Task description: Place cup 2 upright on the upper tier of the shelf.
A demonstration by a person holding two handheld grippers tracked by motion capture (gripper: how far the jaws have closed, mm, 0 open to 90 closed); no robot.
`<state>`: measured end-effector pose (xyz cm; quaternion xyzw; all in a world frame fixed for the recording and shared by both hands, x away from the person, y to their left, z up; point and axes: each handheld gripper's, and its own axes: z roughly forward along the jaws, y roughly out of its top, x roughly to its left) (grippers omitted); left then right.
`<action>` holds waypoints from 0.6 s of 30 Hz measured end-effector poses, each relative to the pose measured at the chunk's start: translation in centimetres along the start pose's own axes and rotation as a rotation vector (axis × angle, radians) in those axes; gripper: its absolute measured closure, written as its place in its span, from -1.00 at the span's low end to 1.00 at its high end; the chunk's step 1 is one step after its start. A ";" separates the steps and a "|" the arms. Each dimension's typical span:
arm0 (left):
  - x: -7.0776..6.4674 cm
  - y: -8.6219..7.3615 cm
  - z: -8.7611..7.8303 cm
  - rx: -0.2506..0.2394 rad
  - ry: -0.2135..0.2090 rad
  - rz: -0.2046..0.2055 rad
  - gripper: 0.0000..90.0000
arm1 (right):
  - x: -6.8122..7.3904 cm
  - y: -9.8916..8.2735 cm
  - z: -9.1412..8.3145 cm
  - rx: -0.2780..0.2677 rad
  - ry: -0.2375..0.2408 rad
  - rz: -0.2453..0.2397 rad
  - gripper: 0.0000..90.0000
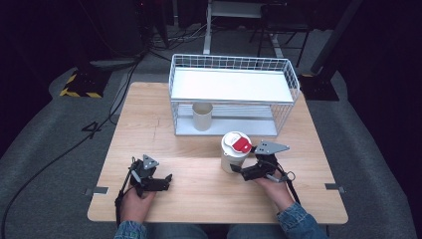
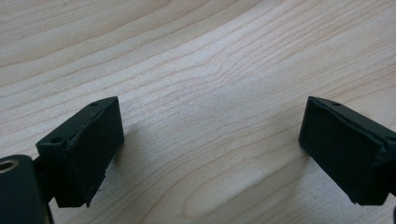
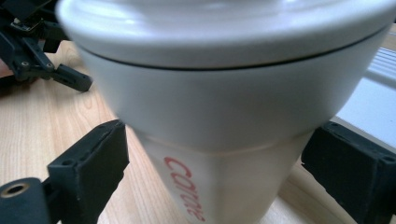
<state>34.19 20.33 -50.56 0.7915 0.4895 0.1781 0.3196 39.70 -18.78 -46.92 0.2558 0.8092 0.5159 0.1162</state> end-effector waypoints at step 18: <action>0.0 0.0 0.0 0.000 0.001 -0.001 -0.84 | -0.7 -0.1 1.7 -0.085 0.042 -0.001 -0.83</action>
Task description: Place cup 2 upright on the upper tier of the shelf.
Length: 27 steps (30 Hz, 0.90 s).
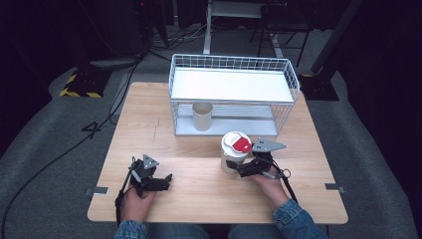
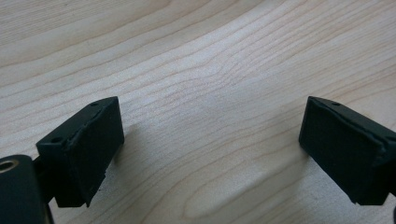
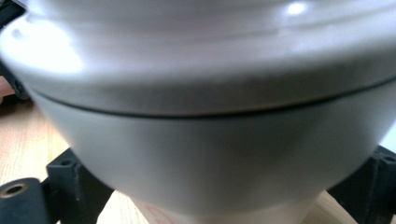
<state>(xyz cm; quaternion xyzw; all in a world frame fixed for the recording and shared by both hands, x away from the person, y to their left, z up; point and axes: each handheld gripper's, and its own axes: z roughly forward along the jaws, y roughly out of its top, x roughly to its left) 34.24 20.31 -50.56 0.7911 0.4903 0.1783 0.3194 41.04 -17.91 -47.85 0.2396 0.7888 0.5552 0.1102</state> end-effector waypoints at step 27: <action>0.0 0.0 0.0 0.000 0.002 -0.004 -0.84 | 0.1 -0.1 0.4 0.003 -0.006 -0.031 -0.76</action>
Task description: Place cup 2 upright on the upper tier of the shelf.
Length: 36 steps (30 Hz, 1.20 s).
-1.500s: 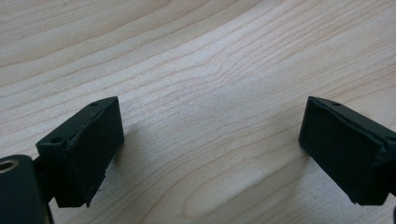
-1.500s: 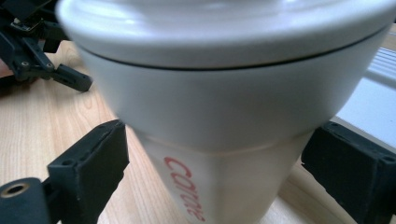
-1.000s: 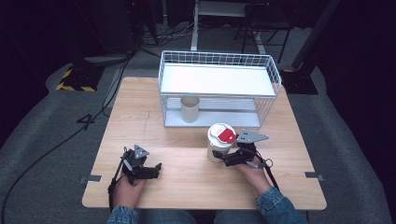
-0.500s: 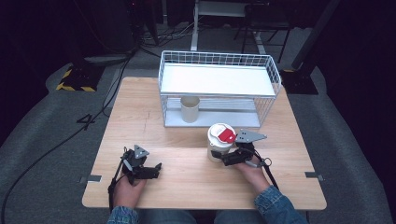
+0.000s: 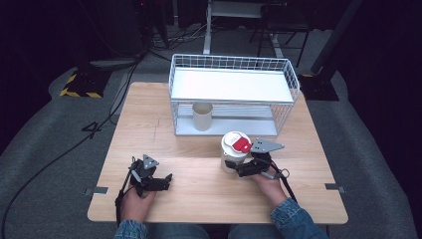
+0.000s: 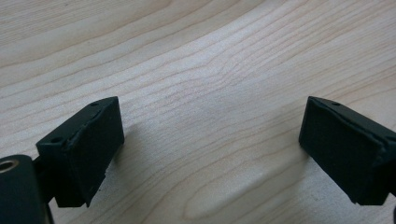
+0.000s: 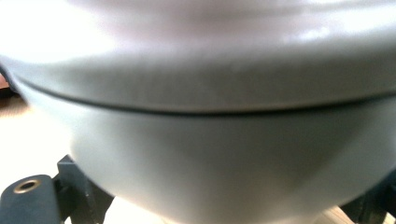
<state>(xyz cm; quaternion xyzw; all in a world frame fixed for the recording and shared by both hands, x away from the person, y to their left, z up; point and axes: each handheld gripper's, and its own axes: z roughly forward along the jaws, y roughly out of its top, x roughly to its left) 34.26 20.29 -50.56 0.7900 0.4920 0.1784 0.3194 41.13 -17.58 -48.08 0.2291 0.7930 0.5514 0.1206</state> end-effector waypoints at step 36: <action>0.0 0.1 0.0 0.000 0.004 -0.001 -0.84 | 1.0 4.7 -2.9 -0.046 0.007 0.010 -0.76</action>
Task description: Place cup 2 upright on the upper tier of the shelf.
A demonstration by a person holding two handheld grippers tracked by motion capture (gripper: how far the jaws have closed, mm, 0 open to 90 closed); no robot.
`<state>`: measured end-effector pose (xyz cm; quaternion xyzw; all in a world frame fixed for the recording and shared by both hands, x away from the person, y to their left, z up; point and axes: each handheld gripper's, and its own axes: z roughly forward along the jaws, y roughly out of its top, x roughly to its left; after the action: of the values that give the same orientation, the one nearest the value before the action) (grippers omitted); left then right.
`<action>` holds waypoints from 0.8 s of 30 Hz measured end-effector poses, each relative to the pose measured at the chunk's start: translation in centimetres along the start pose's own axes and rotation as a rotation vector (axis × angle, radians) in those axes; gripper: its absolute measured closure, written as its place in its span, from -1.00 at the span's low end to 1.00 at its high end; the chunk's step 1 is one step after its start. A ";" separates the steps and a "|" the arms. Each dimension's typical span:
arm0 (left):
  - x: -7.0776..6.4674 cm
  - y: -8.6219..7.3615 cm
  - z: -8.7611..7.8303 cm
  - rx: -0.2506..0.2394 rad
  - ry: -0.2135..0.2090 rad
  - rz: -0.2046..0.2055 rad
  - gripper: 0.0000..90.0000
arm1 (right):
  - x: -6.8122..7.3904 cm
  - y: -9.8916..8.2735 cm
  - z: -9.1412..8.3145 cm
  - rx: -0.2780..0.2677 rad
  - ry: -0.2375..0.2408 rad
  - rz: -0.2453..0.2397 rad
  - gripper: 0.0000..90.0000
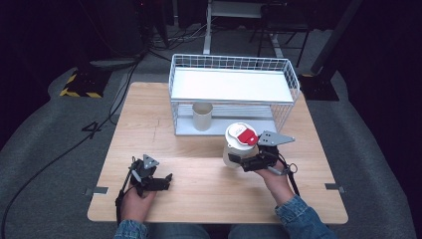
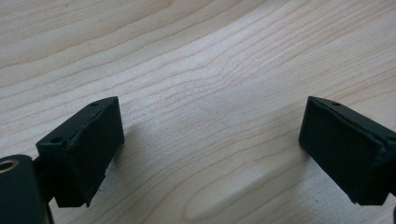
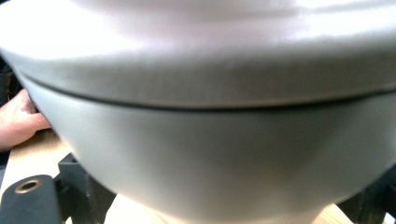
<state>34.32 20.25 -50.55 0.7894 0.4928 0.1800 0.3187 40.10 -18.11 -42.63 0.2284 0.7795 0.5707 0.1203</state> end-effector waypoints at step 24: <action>0.0 0.2 0.2 0.002 0.005 -0.006 -0.84 | -0.7 6.8 -2.7 -0.037 -0.035 -0.005 -0.76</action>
<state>34.55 20.13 -50.53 0.7879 0.4960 0.1804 0.3174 41.01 -19.01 -35.40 0.2340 0.7673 0.5805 0.1395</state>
